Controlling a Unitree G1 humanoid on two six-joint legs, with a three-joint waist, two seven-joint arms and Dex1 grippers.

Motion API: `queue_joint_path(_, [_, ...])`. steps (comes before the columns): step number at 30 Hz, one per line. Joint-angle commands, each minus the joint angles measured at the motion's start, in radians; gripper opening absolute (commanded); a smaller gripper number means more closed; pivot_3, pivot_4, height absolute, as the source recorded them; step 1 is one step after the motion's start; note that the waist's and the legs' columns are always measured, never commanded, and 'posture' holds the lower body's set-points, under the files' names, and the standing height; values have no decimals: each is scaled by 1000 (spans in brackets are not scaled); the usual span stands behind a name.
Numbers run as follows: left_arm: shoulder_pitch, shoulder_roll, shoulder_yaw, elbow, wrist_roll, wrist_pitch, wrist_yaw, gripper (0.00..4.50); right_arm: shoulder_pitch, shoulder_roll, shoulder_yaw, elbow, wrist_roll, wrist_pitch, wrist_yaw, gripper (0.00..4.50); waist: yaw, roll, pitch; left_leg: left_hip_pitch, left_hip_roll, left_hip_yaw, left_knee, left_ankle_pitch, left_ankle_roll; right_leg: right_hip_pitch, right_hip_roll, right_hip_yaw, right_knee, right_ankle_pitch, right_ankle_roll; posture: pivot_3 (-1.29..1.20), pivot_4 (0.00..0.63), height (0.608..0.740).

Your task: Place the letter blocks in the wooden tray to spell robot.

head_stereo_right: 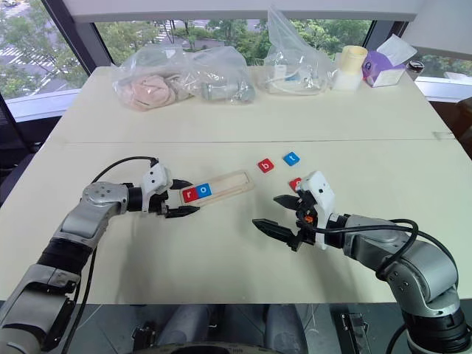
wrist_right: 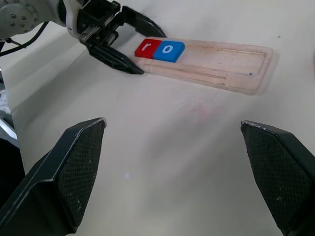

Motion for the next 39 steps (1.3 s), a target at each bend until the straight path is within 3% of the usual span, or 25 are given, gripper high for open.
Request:
queue_joint_path(1, [3,-5,-29,54,60,-2,15,3138,3,-16,-35,-30,18,-15,3,4500,1,0,-1,0,0,0,0,0,0,0,0,0,0,0,0,0,150,740])
queue_joint_path(4, [-23,-7,-33,44,61,-17,-7,3138,9,-36,-56,-17,14,-19,15,4500,3,1,-2,1,0,0,1,0,0,1,0,0,0,0,0,0,150,740])
queue_joint_path(10, [-98,15,-74,9,26,-120,-234,3138,25,-80,-103,28,-7,-40,47,4500,1,1,-1,0,0,1,1,0,0,1,0,0,-1,0,0,0,150,740])
queue_joint_path(15, [-211,-12,-125,184,81,-270,-335,3138,43,-65,-102,32,-14,-60,33,4500,0,0,-1,-2,0,1,0,0,1,-2,0,0,-1,0,0,0,150,740])
queue_joint_path(21, [-302,-64,-129,393,130,-384,-339,3138,90,-38,-111,-14,-2,-59,-1,4500,-1,0,-1,-2,0,2,0,0,1,-1,1,0,0,0,1,0,150,740])
queue_joint_path(24, [-304,-77,-124,411,124,-372,-345,3138,115,-27,-120,-34,3,-58,-17,4500,0,0,-1,-2,0,2,1,0,1,-1,1,0,0,1,2,0,150,740])
queue_joint_path(26, [-295,-79,-126,401,121,-340,-351,4235,119,-25,-120,-37,3,-60,-23,4500,-1,0,-1,-2,0,2,2,0,1,-1,1,0,0,1,2,0,150,740])
queue_joint_path(27, [-285,-77,-129,388,120,-325,-359,4445,119,-25,-119,-36,1,-62,-25,4500,-1,0,-1,-2,0,2,2,0,1,-1,1,0,0,1,2,0,150,740])
queue_joint_path(33, [-223,-72,-113,273,97,-247,-350,4445,89,-24,-104,0,-25,-83,-28,4500,-3,0,-1,-1,0,2,1,0,2,0,1,0,0,1,2,0,150,740])
queue_joint_path(39, [-169,-50,-68,116,59,-98,-309,4445,-49,55,-22,100,-133,-153,-99,4500,-6,0,-1,-1,0,2,2,0,1,0,2,0,0,1,2,0,150,740])
